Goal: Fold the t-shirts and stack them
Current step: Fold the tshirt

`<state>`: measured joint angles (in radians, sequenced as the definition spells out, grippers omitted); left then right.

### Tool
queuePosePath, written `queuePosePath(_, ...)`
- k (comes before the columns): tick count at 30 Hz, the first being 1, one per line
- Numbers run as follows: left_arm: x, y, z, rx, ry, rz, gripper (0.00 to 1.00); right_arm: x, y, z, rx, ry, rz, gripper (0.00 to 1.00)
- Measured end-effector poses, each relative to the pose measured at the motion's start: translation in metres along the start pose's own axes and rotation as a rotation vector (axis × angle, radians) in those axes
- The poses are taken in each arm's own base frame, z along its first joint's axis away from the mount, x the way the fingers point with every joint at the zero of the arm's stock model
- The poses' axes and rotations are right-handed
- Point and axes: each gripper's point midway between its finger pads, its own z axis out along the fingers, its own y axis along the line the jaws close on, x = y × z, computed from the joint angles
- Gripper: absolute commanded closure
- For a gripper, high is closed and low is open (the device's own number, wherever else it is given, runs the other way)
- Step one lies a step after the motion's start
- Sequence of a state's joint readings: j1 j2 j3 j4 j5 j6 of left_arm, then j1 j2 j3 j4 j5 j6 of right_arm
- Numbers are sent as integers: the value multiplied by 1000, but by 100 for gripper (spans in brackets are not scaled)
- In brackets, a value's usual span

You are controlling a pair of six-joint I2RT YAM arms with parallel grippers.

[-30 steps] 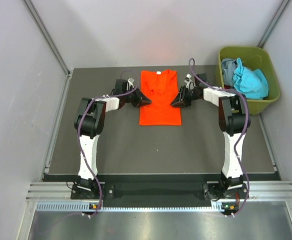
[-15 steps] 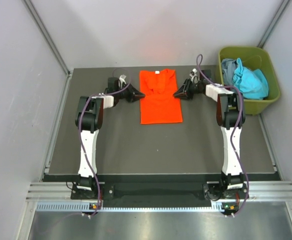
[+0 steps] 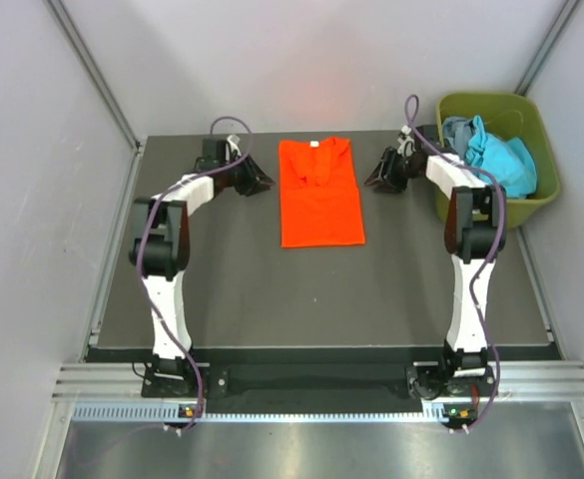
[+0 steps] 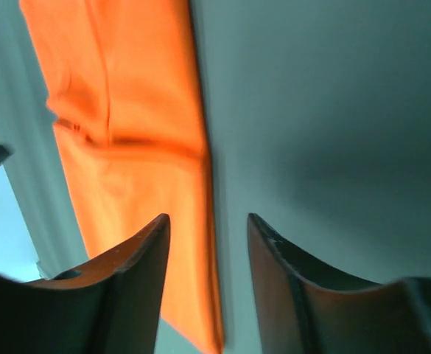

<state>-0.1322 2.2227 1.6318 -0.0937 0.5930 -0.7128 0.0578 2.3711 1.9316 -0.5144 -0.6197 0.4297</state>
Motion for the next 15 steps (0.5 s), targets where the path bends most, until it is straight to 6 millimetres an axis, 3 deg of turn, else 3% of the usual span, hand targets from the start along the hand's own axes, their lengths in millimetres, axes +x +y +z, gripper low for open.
queuePosePath(4,26,-37,-65,28,-49,-26,51,34,18,-46,19,-7,30,49)
queuePosePath(8,69,-59,-106,53,-68,-79,47,64,50,-86,-20,-37,36,49)
queuePosePath(11,109,-65,-114,33,-47,-125,47,89,67,-96,-40,-51,29,51)
queuePosePath(15,157,-63,-111,-5,-28,-211,46,145,62,-94,-42,-21,111,54)
